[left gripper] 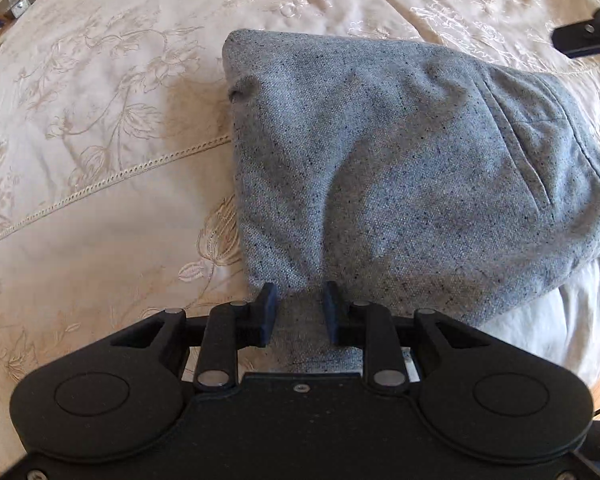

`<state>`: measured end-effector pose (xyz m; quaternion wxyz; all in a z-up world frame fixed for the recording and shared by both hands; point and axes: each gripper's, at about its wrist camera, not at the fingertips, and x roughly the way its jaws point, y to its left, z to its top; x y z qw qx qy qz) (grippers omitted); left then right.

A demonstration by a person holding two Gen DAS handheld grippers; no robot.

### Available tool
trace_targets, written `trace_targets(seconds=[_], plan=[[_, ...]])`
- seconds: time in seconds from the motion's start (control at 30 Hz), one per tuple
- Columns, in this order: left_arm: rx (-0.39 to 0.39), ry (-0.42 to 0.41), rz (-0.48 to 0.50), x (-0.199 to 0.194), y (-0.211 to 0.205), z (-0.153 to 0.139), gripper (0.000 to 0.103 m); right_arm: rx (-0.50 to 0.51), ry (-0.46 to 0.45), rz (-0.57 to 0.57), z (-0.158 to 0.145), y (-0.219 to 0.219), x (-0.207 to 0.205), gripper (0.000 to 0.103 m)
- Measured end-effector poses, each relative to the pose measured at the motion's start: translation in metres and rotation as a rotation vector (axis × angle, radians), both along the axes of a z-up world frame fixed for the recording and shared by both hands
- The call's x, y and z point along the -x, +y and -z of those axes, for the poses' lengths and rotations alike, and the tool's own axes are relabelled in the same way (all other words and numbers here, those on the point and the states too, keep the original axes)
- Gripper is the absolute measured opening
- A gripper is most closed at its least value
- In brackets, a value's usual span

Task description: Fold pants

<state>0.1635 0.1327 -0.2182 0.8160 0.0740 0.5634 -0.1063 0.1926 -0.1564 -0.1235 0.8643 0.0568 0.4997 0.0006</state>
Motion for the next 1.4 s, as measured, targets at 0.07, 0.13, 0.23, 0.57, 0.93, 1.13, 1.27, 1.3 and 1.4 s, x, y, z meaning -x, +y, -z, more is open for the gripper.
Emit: trace_targets(seconds=[0.07, 0.13, 0.23, 0.57, 0.93, 1.13, 1.27, 1.3, 1.4], plan=[[0.045, 0.026, -0.045, -0.006, 0.008, 0.000, 0.034, -0.061, -0.009, -0.080, -0.003, 0.023, -0.021, 0.014], [0.100, 0.045, -0.099, -0.009, 0.020, 0.002, 0.036, -0.145, 0.014, -0.184, 0.003, 0.051, -0.043, 0.015], [0.191, 0.058, -0.180, -0.008, 0.037, 0.006, 0.038, -0.268, 0.073, -0.347, 0.017, 0.098, -0.072, 0.017], [0.176, 0.019, -0.148, 0.008, 0.038, 0.005, 0.038, -0.095, 0.120, -0.636, 0.079, 0.218, -0.141, 0.008], [0.132, -0.045, -0.112, -0.026, 0.048, -0.033, 0.038, -0.035, -0.074, -0.223, 0.015, 0.061, -0.114, 0.031], [0.125, -0.016, -0.026, -0.048, 0.026, -0.020, 0.038, -0.023, 0.029, -0.032, 0.024, -0.022, -0.019, 0.038], [0.086, 0.034, 0.015, -0.054, 0.008, -0.003, 0.044, -0.119, 0.117, 0.072, 0.050, -0.050, 0.013, 0.042], [0.060, 0.034, 0.024, -0.055, 0.003, 0.001, 0.045, -0.144, 0.138, 0.084, 0.059, -0.055, 0.017, 0.043], [0.007, 0.013, 0.054, -0.053, -0.007, 0.006, 0.045, -0.219, 0.193, 0.106, 0.087, -0.062, 0.020, 0.045]])
